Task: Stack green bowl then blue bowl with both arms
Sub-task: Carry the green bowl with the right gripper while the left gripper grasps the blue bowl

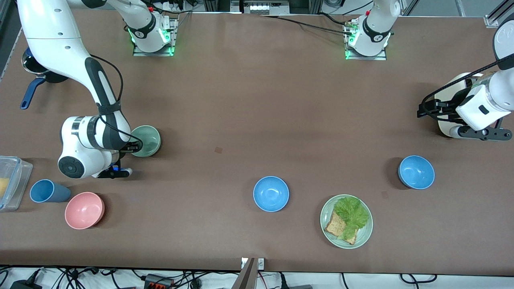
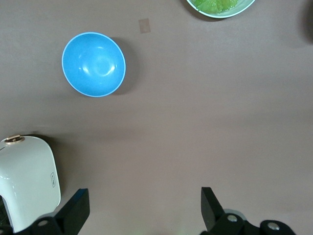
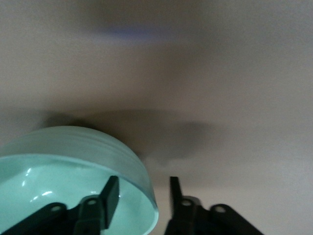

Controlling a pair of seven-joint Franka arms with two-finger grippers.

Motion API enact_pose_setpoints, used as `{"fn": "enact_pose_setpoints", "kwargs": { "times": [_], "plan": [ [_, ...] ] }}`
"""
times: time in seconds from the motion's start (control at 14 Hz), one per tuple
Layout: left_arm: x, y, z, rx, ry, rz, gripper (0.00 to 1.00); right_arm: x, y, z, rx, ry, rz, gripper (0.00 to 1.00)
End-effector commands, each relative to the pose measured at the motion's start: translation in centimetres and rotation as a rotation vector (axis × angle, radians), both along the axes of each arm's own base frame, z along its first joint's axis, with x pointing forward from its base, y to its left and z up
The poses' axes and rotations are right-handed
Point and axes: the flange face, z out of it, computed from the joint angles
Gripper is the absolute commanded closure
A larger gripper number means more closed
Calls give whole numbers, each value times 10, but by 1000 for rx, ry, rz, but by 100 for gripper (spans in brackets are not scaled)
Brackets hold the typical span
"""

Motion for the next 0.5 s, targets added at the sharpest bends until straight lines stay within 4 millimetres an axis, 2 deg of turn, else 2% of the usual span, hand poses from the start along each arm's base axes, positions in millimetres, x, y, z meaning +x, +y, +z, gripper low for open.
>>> {"fn": "enact_pose_setpoints", "kwargs": {
  "times": [0.0,0.14,0.29,0.43],
  "plan": [
    [3,2,4,-16,8,16,0,3,4,4,1,-10,7,100],
    [3,8,0,-11,10,16,0,6,15,8,7,-20,19,100],
    [6,17,-7,-13,19,29,0,15,61,28,43,-52,85,100],
    [12,32,-26,-15,42,46,0,21,120,50,76,-101,154,100]
  ]
}}
